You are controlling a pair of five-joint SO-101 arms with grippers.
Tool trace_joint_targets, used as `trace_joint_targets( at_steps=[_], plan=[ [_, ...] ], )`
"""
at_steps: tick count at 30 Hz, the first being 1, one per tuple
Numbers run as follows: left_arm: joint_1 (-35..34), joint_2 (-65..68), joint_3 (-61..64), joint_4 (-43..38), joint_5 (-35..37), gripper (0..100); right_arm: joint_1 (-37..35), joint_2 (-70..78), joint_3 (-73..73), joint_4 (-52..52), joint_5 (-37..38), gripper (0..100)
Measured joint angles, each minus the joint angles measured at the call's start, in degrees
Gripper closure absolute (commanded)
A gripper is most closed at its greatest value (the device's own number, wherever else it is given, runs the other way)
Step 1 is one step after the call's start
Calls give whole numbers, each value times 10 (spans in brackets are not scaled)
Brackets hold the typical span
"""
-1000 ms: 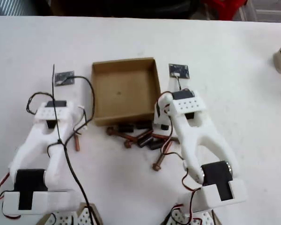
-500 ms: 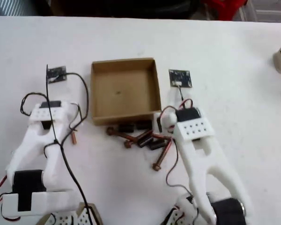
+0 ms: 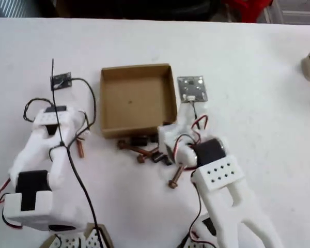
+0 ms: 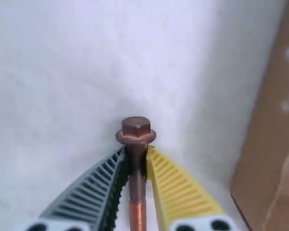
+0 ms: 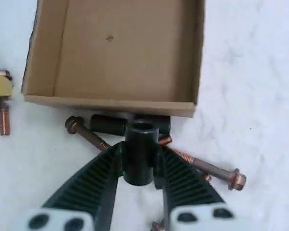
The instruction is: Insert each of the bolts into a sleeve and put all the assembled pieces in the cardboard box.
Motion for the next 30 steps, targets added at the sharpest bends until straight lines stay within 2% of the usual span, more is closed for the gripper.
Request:
trace_joint_targets(
  at_steps=[5,13,21,30],
  plan=[
    [-10,1,-5,4,0,976,-37,-1,52,-72,0,981],
    [-10,1,-5,5,0,976,-36,-1,176,-280,0,981],
    [-11,1,-5,5,0,976,-36,-1,280,-404,0,981],
    [-11,3,-5,5,0,976,-36,-1,413,-607,0,982]
  ],
)
